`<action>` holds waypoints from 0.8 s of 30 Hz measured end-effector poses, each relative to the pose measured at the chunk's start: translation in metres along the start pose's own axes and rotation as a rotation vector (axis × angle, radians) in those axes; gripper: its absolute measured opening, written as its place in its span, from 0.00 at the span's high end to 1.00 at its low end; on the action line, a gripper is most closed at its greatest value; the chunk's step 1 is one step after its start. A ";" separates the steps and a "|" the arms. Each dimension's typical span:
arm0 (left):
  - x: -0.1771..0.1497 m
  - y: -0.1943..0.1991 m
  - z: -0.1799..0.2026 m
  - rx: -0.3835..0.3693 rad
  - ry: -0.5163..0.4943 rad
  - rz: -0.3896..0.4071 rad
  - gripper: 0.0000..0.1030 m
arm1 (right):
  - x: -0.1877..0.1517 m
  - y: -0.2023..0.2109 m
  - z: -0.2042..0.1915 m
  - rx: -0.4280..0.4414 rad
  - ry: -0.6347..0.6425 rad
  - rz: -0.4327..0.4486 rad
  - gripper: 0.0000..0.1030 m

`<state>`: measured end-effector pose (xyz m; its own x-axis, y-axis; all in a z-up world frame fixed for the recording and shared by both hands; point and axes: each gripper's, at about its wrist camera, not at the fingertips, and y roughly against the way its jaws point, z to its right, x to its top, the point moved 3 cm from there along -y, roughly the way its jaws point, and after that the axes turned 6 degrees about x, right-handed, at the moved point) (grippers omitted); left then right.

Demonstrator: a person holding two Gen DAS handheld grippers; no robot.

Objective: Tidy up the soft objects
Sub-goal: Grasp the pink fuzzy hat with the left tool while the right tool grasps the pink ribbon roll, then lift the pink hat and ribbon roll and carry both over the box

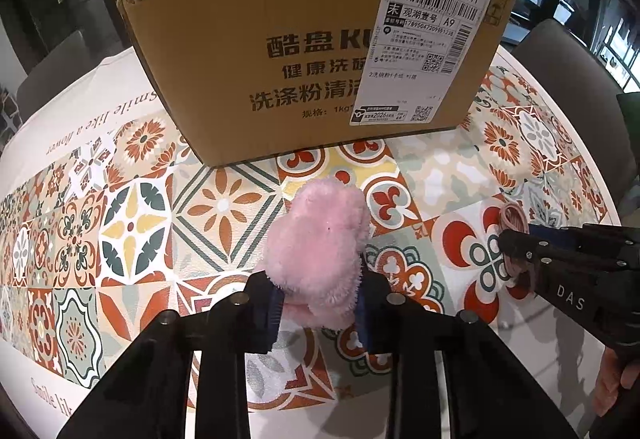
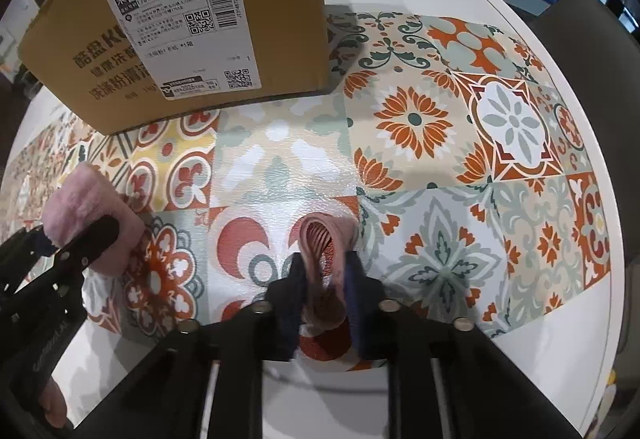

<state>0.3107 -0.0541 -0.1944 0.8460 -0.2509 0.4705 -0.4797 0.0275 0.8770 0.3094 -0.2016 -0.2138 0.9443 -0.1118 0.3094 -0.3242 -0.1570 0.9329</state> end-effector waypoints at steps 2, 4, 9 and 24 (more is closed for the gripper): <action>0.000 0.003 0.001 -0.004 0.001 0.005 0.73 | -0.002 0.005 0.003 0.011 -0.004 0.008 0.86; 0.000 0.007 0.001 -0.010 0.005 0.012 0.74 | -0.005 0.010 0.001 0.023 0.002 0.021 0.88; -0.003 0.019 0.000 -0.029 0.026 0.023 0.74 | -0.006 0.024 -0.005 0.040 0.019 0.056 0.90; 0.005 0.079 -0.004 -0.076 0.091 0.134 0.74 | 0.007 0.077 -0.017 0.095 0.049 0.177 0.90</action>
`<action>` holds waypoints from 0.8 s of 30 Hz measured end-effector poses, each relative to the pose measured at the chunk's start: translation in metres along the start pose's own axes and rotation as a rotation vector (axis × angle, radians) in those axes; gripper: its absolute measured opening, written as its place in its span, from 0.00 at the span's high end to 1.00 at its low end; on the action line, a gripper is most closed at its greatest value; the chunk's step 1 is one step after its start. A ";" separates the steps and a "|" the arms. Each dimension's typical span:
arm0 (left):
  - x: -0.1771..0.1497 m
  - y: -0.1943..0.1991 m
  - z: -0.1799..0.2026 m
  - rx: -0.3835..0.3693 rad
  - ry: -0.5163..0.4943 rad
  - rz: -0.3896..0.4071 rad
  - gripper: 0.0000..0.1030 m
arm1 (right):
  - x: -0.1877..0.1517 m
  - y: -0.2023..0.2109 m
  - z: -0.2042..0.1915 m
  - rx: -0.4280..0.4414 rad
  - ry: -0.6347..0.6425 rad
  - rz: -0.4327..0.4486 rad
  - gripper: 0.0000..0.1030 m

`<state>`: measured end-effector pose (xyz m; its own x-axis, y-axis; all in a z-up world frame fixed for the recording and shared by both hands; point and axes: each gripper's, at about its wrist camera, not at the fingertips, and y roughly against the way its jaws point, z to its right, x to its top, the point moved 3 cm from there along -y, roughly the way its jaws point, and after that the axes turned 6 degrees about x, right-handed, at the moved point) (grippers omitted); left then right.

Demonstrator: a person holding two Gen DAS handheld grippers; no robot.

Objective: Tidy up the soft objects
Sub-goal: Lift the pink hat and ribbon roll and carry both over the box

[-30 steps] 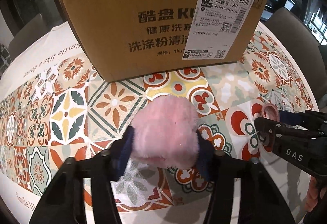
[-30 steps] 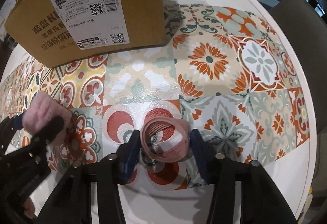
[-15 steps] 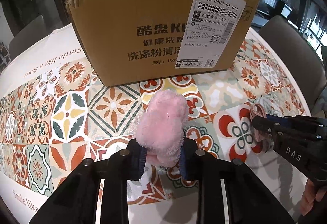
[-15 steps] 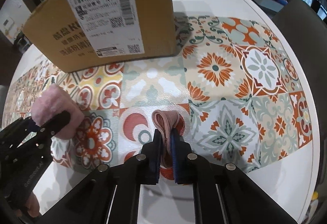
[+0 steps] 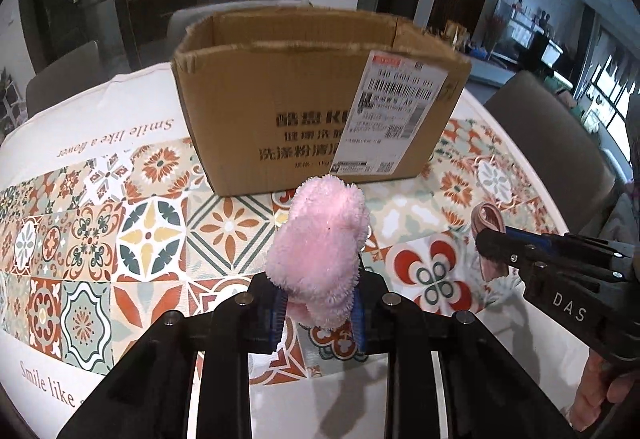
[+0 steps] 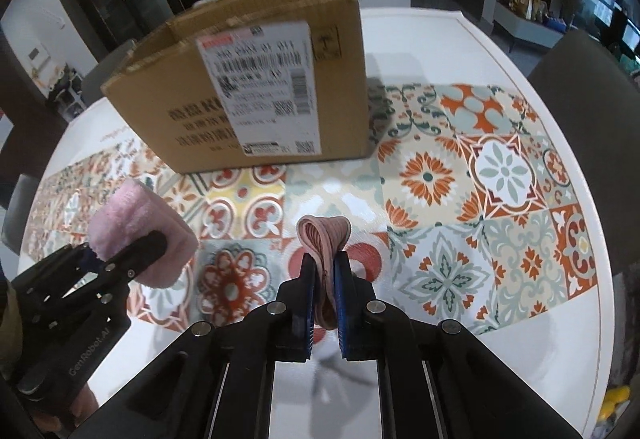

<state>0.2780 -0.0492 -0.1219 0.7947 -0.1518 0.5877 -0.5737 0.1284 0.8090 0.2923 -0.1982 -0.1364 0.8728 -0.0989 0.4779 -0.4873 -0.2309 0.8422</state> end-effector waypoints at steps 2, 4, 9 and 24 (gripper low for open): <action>0.003 0.007 0.000 -0.004 0.009 0.016 0.74 | 0.001 0.007 -0.004 0.008 0.005 0.018 0.90; 0.006 0.016 -0.001 -0.013 0.017 0.037 0.74 | 0.003 0.014 -0.008 0.016 0.010 0.037 0.90; 0.011 0.032 -0.002 -0.021 0.024 0.080 0.74 | 0.008 0.032 -0.017 0.036 0.024 0.083 0.90; 0.047 0.082 -0.007 -0.016 0.033 0.249 0.74 | 0.037 0.085 -0.039 0.087 0.080 0.240 0.90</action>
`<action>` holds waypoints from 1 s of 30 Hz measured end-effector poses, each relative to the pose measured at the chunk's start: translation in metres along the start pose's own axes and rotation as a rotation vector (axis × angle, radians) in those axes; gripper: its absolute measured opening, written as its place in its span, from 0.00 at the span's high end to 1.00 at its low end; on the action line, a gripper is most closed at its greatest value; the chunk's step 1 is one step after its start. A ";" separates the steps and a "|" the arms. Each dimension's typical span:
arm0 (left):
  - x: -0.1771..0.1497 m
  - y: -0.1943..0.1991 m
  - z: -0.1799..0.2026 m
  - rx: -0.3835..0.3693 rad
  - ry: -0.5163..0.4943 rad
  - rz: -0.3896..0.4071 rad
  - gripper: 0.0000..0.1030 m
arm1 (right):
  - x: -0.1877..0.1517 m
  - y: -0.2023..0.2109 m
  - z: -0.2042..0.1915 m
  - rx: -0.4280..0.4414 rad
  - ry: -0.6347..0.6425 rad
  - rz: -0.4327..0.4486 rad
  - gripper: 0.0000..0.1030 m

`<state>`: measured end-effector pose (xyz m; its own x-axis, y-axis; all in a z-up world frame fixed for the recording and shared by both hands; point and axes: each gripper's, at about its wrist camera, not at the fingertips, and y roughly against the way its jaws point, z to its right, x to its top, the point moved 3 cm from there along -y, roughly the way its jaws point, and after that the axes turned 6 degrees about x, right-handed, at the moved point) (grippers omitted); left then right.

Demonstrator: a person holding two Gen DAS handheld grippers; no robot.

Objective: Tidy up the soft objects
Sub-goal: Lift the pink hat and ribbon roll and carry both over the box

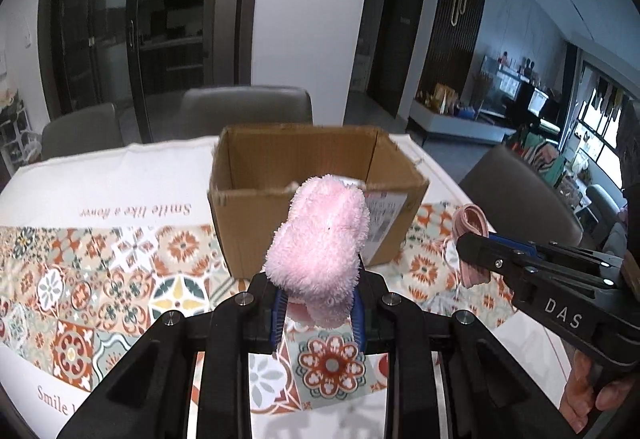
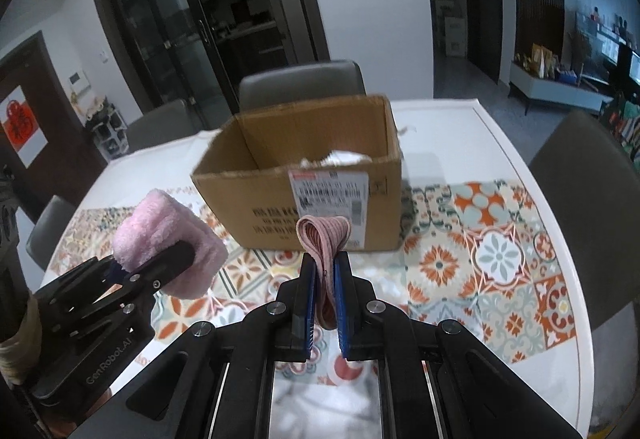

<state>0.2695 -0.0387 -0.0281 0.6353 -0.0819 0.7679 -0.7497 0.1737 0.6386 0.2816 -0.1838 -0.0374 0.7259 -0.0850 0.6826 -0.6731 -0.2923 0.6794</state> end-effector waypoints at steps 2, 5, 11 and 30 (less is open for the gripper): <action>0.008 0.003 -0.001 0.006 0.000 0.023 0.74 | 0.006 0.003 -0.003 0.007 0.008 0.017 0.90; 0.019 0.007 -0.002 0.015 -0.006 0.060 0.74 | 0.016 0.006 -0.006 0.016 0.016 0.042 0.90; 0.041 0.015 -0.004 0.037 -0.018 0.134 0.74 | 0.036 0.012 -0.011 0.035 0.032 0.092 0.90; 0.088 -0.009 -0.012 0.071 -0.021 0.215 0.74 | 0.090 0.003 -0.021 0.049 0.132 0.212 0.90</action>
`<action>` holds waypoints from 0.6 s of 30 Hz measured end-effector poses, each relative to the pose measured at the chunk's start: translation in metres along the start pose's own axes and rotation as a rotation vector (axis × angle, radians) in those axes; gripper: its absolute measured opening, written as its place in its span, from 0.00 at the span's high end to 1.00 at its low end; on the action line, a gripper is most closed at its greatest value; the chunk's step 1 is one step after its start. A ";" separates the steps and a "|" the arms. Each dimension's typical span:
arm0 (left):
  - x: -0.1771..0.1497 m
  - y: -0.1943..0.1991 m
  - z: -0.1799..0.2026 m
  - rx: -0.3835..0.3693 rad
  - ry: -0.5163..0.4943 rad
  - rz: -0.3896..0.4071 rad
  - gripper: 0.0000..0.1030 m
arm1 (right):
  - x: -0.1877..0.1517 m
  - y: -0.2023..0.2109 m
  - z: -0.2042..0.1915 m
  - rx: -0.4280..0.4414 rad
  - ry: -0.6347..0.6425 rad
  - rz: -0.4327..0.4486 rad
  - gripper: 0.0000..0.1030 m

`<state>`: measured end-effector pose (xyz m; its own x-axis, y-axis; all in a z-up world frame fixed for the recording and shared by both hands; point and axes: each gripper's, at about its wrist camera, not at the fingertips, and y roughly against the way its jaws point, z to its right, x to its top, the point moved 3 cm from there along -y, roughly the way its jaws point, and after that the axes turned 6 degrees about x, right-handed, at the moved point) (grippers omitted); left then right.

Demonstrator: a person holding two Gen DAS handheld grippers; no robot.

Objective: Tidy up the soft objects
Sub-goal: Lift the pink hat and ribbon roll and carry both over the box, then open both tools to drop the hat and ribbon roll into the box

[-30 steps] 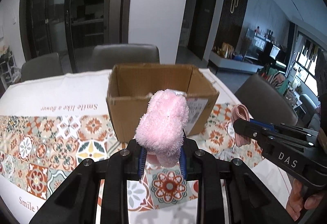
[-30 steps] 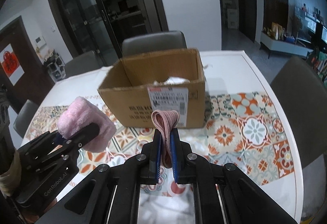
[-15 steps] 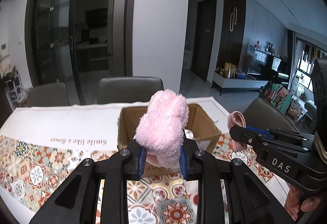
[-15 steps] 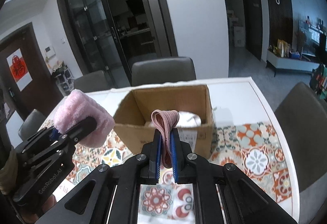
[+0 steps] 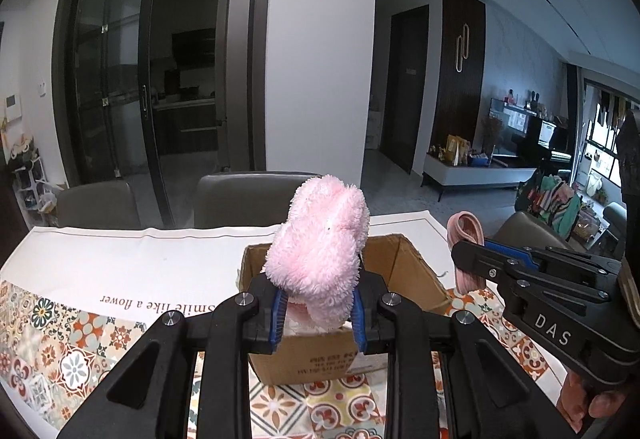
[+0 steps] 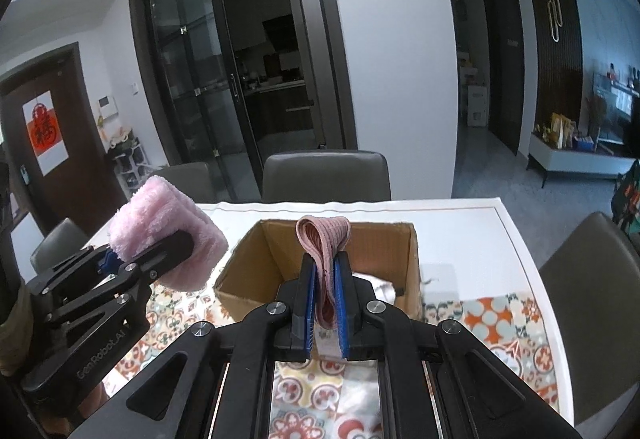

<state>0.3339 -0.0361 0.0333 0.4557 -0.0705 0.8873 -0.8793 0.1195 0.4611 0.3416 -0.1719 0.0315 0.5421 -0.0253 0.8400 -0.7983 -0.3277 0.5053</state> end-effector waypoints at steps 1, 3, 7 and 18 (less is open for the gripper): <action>0.000 -0.003 0.000 0.002 0.000 -0.001 0.74 | 0.002 -0.003 0.000 0.000 0.005 0.001 0.90; 0.001 -0.013 -0.002 0.005 0.000 -0.009 0.74 | 0.005 -0.009 0.001 -0.003 0.011 0.001 0.90; 0.001 -0.031 -0.005 0.008 0.003 -0.028 0.74 | 0.012 -0.025 0.007 -0.005 0.013 -0.006 0.90; -0.011 -0.086 -0.006 0.015 -0.012 -0.107 0.74 | 0.010 -0.075 0.022 -0.016 0.016 -0.076 0.90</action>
<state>0.4053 -0.0398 -0.0161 0.5457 -0.0938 0.8327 -0.8276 0.0956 0.5531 0.4129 -0.1686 -0.0029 0.5968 0.0144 0.8023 -0.7595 -0.3125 0.5705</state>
